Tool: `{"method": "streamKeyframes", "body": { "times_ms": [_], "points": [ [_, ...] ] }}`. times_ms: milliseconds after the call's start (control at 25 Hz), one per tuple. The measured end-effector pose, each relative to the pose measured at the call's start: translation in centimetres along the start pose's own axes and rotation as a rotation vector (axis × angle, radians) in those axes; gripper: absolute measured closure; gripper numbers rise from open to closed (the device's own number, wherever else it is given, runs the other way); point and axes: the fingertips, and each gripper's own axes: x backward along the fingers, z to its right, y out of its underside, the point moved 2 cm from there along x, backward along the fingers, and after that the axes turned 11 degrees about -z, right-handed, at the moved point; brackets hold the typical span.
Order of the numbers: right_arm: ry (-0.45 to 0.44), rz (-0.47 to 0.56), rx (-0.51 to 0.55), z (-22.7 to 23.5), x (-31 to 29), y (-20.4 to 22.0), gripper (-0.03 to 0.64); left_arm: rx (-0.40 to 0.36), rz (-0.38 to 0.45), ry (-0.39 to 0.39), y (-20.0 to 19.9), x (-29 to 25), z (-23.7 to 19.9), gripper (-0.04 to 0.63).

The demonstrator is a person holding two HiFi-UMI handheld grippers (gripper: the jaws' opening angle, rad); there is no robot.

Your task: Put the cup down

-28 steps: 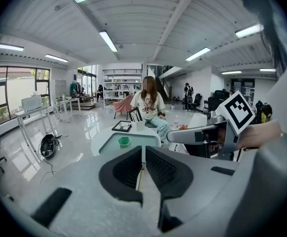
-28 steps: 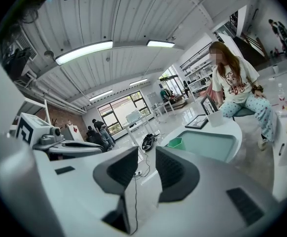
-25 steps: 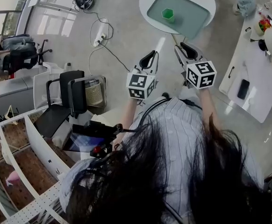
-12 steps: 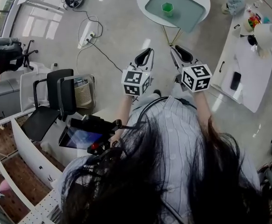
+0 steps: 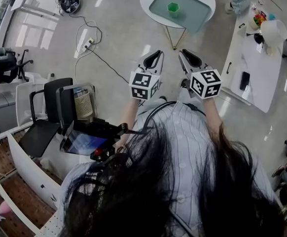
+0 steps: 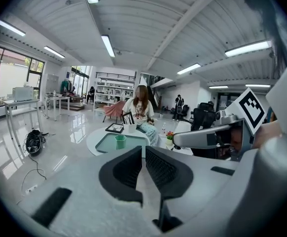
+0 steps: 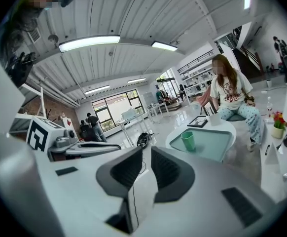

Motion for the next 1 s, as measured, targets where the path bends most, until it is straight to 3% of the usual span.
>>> {"method": "streamKeyframes", "body": {
  "times_ms": [440,1000],
  "points": [
    [0.035,-0.005,0.01,-2.5,0.2,1.6,0.549,-0.025,0.0,0.063,1.1,0.8,0.3,0.569],
    [0.052,-0.01,0.023,-4.5,0.7,2.9,0.549,-0.034,0.002,0.076,2.3,2.5,0.1,0.569]
  ]
}}
